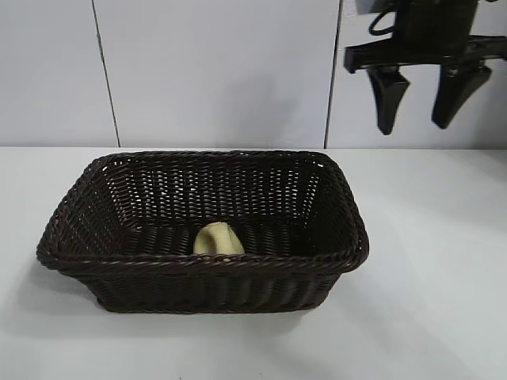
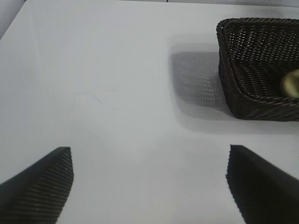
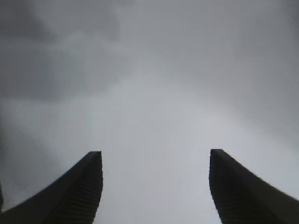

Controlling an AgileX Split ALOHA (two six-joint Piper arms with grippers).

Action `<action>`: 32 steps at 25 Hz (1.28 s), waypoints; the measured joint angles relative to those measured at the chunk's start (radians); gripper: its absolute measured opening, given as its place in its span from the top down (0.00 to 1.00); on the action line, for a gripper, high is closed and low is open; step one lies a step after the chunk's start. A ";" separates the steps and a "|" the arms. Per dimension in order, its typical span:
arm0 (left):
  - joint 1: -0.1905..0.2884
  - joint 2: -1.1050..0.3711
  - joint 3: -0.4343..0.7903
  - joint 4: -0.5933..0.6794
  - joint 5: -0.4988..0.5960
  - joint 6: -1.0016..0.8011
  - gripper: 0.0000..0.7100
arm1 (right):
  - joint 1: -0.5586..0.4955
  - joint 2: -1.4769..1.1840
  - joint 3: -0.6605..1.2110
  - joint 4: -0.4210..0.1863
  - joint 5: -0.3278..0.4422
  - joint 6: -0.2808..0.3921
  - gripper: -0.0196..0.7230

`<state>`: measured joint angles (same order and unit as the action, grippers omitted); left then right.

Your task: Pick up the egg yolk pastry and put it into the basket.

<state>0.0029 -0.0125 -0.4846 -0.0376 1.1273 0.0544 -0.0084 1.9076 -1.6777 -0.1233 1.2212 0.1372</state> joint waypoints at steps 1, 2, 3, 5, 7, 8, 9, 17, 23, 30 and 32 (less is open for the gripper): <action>0.000 0.000 0.000 0.000 0.000 0.000 0.09 | -0.022 0.000 0.000 0.002 0.000 0.000 0.33; 0.000 0.000 0.000 0.000 0.000 0.000 0.09 | -0.036 0.000 0.000 0.005 0.000 -0.004 0.33; 0.000 0.000 0.000 0.000 0.000 0.000 0.09 | -0.047 -0.001 0.001 0.008 0.001 -0.009 0.33; 0.000 0.000 0.000 0.000 0.000 0.000 0.09 | -0.052 -0.014 0.020 0.016 -0.001 -0.032 0.33; 0.000 0.000 0.000 0.000 0.000 0.000 0.09 | -0.052 -0.034 0.058 0.033 -0.001 -0.049 0.33; 0.000 0.000 0.000 0.000 0.000 0.000 0.09 | -0.052 -0.050 0.083 0.044 -0.001 -0.057 0.33; 0.000 0.000 0.000 0.000 0.000 0.000 0.09 | -0.052 -0.068 0.109 0.056 -0.001 -0.064 0.33; 0.000 0.000 0.000 0.000 0.000 0.000 0.09 | -0.052 -0.312 0.317 0.102 0.000 -0.105 0.33; 0.000 0.000 0.000 0.000 0.000 0.000 0.09 | -0.052 -0.549 0.469 0.133 0.006 -0.126 0.33; 0.000 0.000 0.000 0.000 0.000 0.000 0.09 | -0.052 -0.831 0.735 0.136 -0.047 -0.165 0.33; 0.000 0.000 0.000 0.000 0.000 0.000 0.09 | -0.052 -0.911 0.826 0.137 -0.087 -0.167 0.33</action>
<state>0.0029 -0.0125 -0.4846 -0.0376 1.1273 0.0544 -0.0606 0.9965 -0.8518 0.0136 1.1341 -0.0301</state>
